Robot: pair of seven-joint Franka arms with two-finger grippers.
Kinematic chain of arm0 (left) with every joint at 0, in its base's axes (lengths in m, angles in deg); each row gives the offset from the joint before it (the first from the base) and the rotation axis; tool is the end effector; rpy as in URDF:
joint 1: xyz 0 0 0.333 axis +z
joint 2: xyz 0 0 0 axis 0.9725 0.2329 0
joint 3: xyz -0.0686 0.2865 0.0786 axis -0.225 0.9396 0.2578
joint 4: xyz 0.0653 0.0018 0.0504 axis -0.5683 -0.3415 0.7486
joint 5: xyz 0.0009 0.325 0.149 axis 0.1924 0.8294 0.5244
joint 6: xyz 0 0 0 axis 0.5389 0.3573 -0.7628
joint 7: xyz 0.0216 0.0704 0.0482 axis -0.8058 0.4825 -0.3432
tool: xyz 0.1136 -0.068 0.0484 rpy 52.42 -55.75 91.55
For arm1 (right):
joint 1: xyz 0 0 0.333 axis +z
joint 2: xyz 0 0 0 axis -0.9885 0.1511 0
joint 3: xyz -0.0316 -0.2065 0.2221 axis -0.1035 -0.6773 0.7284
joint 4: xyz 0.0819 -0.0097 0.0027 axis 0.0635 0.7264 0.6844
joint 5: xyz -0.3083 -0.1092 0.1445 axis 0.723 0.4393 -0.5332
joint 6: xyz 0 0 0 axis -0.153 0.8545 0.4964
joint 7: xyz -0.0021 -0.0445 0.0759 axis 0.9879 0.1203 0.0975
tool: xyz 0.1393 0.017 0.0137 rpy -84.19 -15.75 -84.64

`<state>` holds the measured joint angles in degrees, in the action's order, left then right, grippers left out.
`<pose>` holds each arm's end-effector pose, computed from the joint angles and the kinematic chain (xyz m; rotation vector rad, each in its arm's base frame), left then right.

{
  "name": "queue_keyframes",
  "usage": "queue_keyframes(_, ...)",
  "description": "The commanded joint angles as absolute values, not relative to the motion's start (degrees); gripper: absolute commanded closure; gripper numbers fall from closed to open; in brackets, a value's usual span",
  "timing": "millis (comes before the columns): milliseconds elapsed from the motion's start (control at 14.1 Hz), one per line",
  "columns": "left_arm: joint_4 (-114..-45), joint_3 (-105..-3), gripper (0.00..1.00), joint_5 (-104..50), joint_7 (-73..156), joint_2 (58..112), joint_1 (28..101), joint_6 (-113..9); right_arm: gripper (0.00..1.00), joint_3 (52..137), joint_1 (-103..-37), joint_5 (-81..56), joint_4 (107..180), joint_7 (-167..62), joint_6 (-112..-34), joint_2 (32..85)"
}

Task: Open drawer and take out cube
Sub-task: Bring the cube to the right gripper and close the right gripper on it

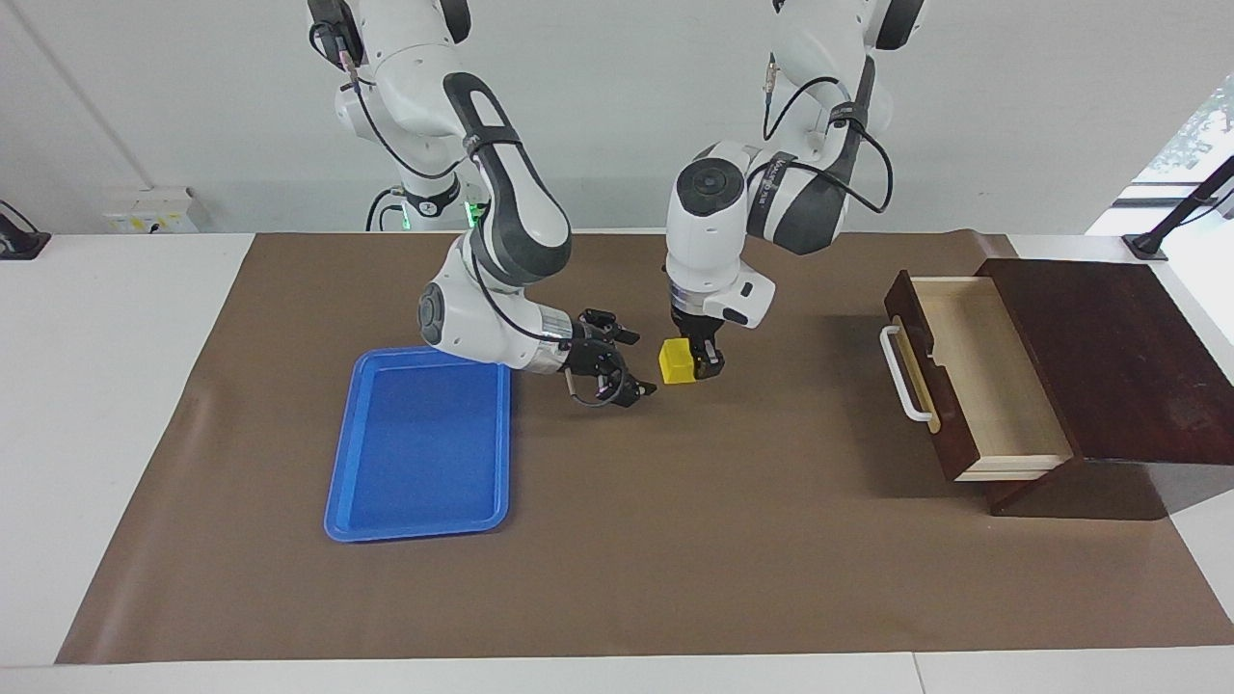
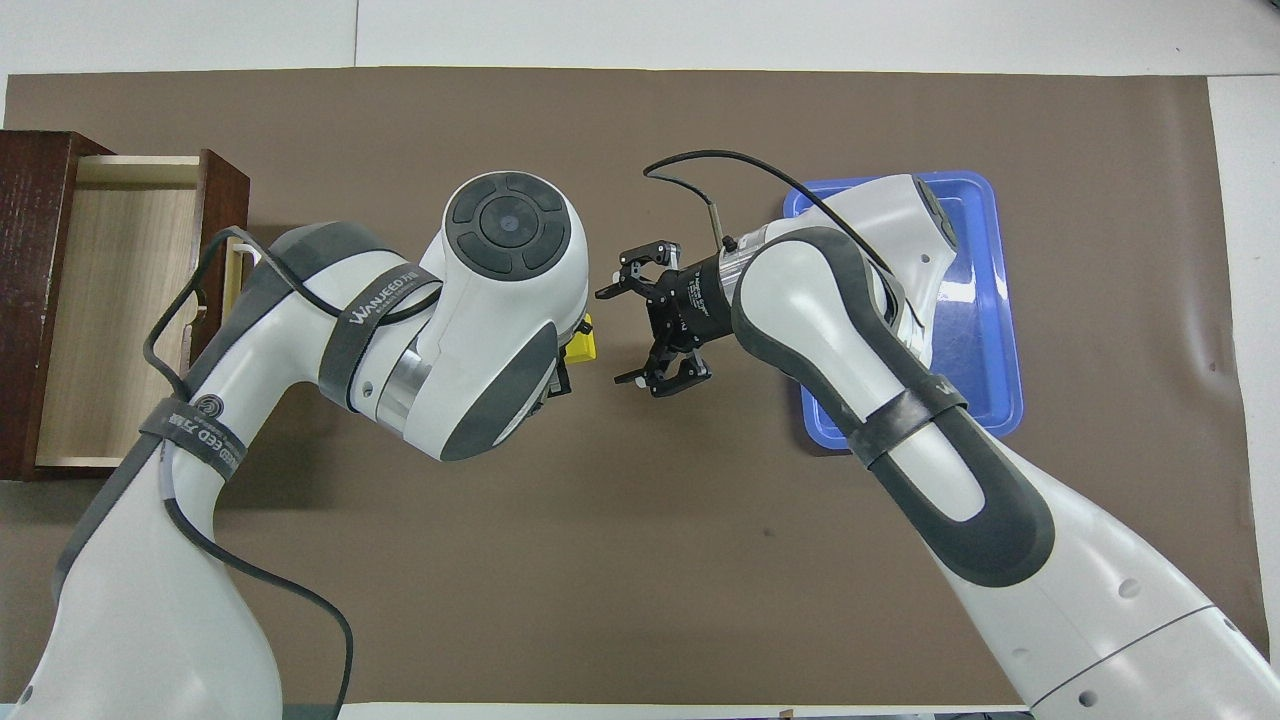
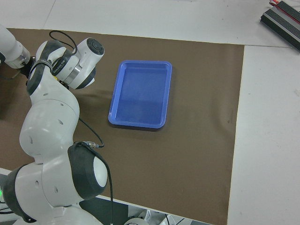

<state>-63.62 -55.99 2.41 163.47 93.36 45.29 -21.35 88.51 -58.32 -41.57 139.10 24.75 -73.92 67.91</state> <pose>0.4960 -0.3499 0.4015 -1.9814 -2.3522 -0.0645 0.5516 0.3245 0.3404 -1.8940 1.5252 0.9166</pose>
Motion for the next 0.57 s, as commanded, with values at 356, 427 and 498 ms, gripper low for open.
queue_keyframes(356,-64.91,-55.36,1.0,3.37,167.02,92.29,42.34,-21.14,0.0,88.54,-57.23,-42.58,138.29,25.45,-76.24,68.74)
queue_keyframes(427,-65.0,-55.27,1.0,3.37,167.11,92.29,42.34,-21.57,0.0,88.54,-56.97,-42.49,138.38,25.45,-76.5,68.74)
queue_keyframes(498,-64.91,-55.36,1.0,3.37,167.11,92.37,42.34,-21.49,0.0,88.54,-56.97,-42.49,138.56,25.36,-77.02,68.74)
